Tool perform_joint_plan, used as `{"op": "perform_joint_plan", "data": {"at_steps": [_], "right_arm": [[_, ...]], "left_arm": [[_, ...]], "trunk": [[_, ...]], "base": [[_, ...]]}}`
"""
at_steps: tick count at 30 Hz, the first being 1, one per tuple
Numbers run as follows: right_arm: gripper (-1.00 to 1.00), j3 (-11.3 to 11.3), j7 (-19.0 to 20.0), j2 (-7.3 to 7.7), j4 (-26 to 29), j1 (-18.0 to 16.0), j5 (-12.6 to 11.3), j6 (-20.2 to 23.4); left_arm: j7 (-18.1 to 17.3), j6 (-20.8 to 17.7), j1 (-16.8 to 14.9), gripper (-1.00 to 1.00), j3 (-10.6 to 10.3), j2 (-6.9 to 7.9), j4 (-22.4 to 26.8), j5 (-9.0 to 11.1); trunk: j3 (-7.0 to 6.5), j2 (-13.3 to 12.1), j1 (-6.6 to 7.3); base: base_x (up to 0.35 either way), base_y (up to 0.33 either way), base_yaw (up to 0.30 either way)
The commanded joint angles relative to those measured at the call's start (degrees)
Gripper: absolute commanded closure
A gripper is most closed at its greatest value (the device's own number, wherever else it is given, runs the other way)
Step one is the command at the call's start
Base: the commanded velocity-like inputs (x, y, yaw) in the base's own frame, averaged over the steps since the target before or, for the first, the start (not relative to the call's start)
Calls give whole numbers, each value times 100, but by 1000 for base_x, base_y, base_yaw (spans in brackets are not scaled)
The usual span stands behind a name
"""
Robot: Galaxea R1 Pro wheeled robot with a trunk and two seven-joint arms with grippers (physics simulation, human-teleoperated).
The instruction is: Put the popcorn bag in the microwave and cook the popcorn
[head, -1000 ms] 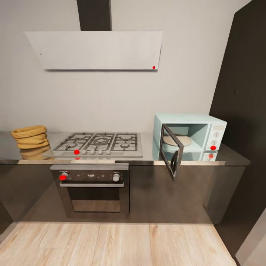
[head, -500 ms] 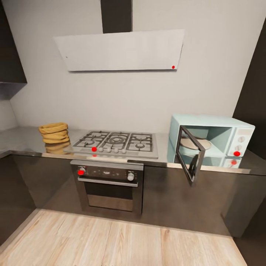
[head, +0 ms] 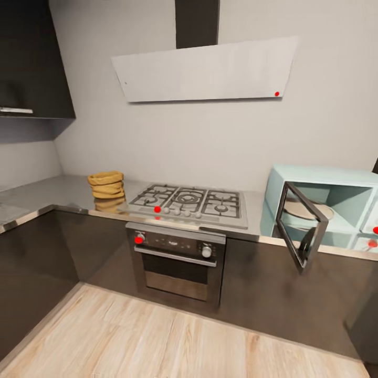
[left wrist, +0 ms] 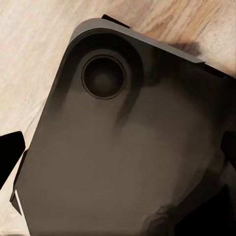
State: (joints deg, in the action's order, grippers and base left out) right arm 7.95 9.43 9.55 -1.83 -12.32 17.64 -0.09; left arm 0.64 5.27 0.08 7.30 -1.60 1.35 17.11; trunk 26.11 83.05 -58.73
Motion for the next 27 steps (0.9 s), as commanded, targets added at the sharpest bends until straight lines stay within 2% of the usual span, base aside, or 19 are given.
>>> {"op": "perform_joint_plan", "data": {"at_steps": [1, 21, 22, 23, 27], "right_arm": [[-100, 49, 15, 3, -10, -7, 47, -2], [-100, 49, 6, -13, -10, -7, 63, -52], [-100, 46, 6, -14, -10, -7, 102, -52], [-100, 48, 6, -129, -10, -7, 416, -59], [-100, 49, 6, -177, -10, -7, 507, -71]], "left_arm": [[7, 10, 1, -100, 44, 0, 6, -2], [-1, 10, 1, -100, 28, 2, 6, 2], [-2, 10, 1, -100, 27, 2, 6, -1], [-2, 10, 1, -100, 23, 2, 6, -14], [-2, 10, 1, -100, 16, 2, 6, -47]], "trunk": [[5, 3, 0], [5, 3, 0], [5, 3, 0], [5, 3, 0], [5, 3, 0]], "base": [[0, 0, 273], [0, 0, 273], [0, 0, 273], [0, 0, 273], [0, 0, 273]]}}
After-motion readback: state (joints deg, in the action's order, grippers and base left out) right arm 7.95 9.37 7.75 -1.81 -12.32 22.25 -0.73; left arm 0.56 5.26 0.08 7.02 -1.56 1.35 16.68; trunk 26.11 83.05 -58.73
